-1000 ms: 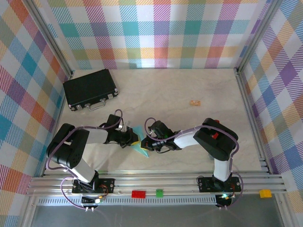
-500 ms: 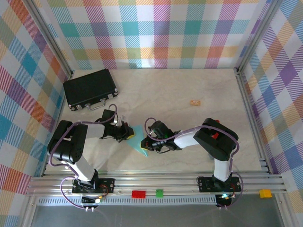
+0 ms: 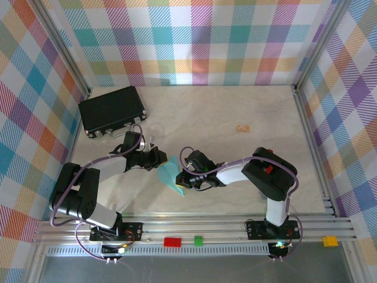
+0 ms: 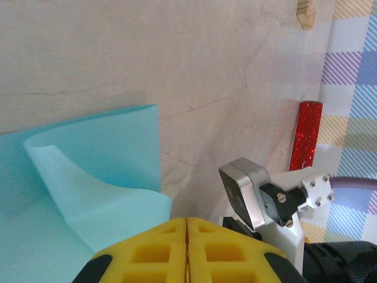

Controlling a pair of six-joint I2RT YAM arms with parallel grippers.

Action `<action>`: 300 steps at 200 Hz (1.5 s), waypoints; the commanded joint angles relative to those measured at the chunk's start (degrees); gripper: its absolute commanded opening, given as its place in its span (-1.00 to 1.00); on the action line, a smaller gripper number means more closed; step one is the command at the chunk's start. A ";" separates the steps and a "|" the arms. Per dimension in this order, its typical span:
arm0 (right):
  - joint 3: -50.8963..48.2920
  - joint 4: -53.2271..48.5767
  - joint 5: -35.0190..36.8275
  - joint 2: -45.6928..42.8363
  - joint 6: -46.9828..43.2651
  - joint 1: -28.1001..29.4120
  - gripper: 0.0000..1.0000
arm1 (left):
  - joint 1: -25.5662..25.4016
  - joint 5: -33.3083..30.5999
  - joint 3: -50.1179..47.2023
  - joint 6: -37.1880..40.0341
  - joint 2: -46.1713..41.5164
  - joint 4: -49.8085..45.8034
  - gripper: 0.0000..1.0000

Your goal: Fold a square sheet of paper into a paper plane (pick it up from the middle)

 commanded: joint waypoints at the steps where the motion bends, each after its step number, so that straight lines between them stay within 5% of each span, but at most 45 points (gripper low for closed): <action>1: -1.95 -12.54 1.82 2.34 -0.69 0.57 -1.00 | -0.96 2.62 -1.39 0.81 4.13 1.84 -0.84; 75: -2.00 -15.23 2.60 2.51 -1.47 0.72 -1.00 | 3.67 -4.18 1.71 3.85 13.61 0.81 -0.92; 208: -0.87 -18.15 2.30 2.07 -3.64 0.78 -1.00 | 8.32 -9.95 11.00 4.92 13.00 -7.74 -0.91; 254: 0.35 -19.45 -0.17 1.90 -6.22 0.69 -1.00 | 6.86 -7.21 8.04 3.43 0.94 -9.09 -0.84; 300: 0.57 -21.81 -0.99 0.69 -7.84 0.51 -1.00 | -1.28 -2.32 0.59 2.54 -0.54 -2.95 -0.85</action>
